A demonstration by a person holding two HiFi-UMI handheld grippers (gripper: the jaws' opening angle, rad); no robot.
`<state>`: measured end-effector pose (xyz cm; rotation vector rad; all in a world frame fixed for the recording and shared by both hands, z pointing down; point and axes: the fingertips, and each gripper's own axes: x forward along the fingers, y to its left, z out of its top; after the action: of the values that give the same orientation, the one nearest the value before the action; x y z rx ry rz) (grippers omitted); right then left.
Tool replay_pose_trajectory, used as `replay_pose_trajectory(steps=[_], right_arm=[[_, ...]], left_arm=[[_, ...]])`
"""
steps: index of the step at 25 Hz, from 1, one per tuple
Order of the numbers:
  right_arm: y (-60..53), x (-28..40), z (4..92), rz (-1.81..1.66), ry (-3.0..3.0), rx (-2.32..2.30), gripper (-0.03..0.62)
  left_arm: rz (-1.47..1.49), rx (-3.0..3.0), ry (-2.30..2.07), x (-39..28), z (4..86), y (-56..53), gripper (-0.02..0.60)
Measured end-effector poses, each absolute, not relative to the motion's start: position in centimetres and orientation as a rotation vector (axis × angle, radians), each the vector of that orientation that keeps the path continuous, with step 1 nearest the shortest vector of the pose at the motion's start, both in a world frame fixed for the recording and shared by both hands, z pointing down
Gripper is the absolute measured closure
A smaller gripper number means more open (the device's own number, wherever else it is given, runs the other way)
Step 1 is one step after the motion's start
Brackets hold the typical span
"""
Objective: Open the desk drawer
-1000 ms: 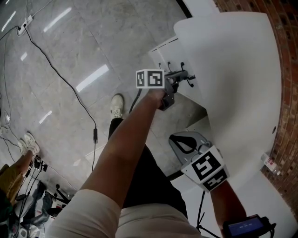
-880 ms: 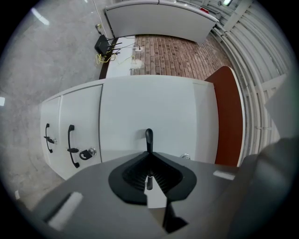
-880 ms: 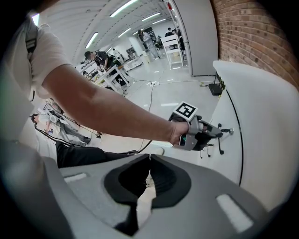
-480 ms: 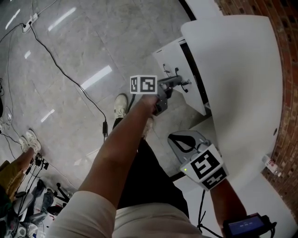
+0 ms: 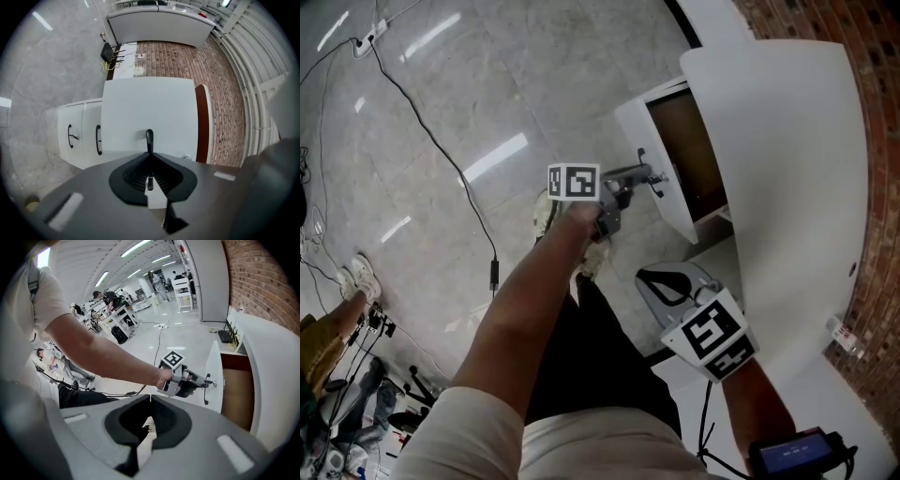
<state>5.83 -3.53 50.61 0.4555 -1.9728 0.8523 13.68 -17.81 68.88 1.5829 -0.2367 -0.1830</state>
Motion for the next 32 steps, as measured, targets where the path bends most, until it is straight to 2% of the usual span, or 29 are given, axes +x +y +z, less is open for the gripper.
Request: replay_pose_trajectory(steps=[13, 24, 32], right_arm=[[-3.2, 4.3, 50.3, 0.836, -1.986, 0.416, 0.586], [-2.4, 4.4, 50.6, 0.857, -1.975, 0.408, 0.586], [-2.1, 5.2, 50.9, 0.887, -1.964, 0.429, 0.586]], left_arm=[[-0.170, 1.578, -0.235, 10.9, 69.2, -16.2, 0.558], [-0.107, 1.561, -0.312, 10.6, 71.8, -15.8, 0.565], [-0.161, 1.579, -0.266, 11.2, 70.5, -16.3, 0.561]])
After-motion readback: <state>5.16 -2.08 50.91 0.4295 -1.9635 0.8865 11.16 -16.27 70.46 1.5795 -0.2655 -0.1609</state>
